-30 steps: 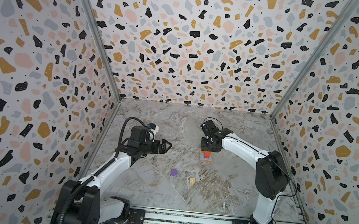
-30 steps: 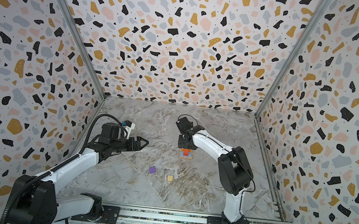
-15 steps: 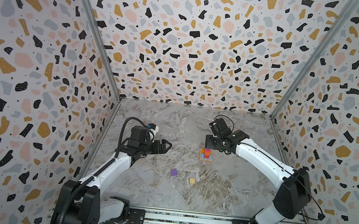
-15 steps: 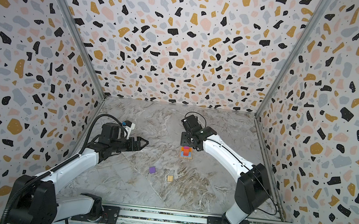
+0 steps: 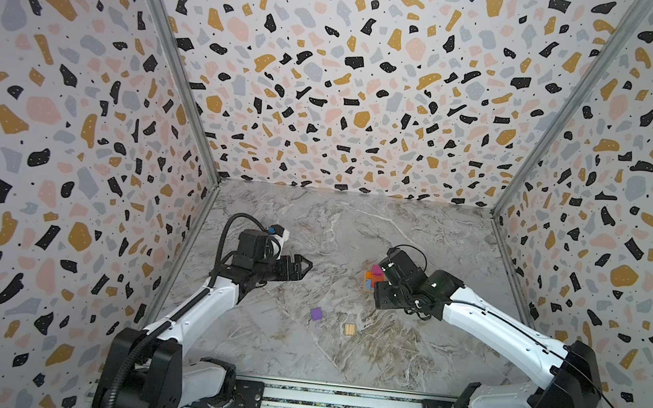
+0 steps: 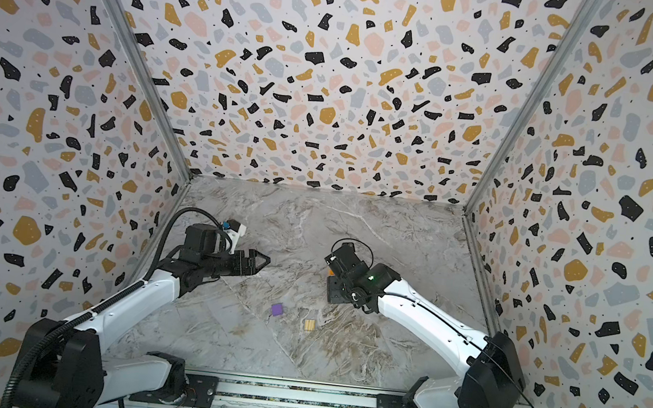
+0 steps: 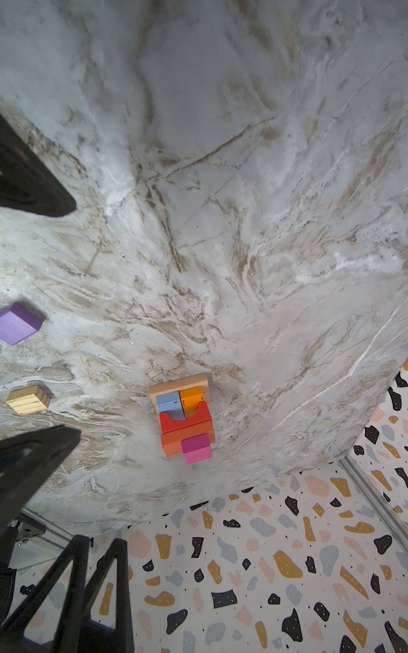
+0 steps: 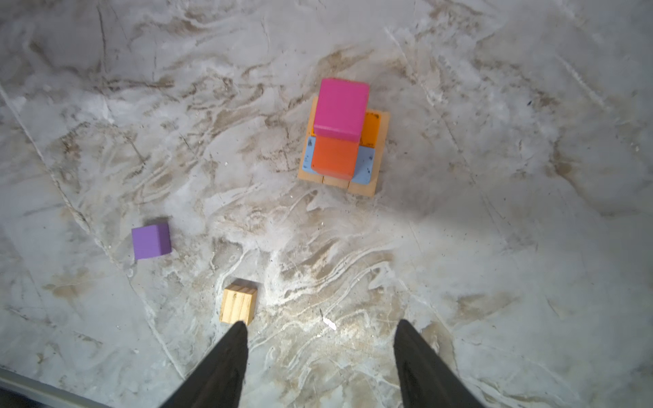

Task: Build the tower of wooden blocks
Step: 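Move the right gripper over the small wood cube nearer the robot, then lower the right gripper and close on the small wood cube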

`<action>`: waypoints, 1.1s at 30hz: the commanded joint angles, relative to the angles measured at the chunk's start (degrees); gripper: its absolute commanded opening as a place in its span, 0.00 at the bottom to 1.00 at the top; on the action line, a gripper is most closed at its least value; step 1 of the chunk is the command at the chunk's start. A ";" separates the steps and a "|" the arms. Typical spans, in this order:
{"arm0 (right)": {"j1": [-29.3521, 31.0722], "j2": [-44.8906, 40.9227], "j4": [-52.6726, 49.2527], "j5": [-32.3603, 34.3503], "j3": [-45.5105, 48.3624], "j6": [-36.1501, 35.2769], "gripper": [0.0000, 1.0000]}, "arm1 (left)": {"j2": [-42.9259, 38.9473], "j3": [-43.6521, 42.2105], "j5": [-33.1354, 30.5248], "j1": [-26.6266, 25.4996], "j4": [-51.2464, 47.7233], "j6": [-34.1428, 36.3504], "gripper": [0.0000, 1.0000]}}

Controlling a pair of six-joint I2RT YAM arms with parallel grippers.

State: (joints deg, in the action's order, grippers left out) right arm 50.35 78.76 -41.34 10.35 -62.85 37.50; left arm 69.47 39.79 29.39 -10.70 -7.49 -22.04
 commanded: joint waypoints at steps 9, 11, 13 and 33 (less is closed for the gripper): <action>10.81 5.28 5.70 -0.68 2.76 9.58 0.64 | 0.06 1.08 -0.41 -0.36 0.73 0.60 0.94; 11.67 7.14 6.34 -0.48 2.44 10.16 0.62 | 0.06 1.08 -0.46 -0.34 0.76 0.60 0.94; 12.15 8.75 7.49 -0.98 2.63 10.56 0.60 | 0.06 1.08 -0.43 -0.38 0.75 0.60 0.94; 14.27 20.26 11.99 -1.49 1.51 11.03 0.51 | -0.14 0.90 -0.37 -0.30 0.81 0.51 0.94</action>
State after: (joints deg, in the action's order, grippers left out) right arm 64.31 99.11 -29.04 8.27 -59.64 47.75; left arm 69.47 39.79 29.32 -10.70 -7.49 -22.04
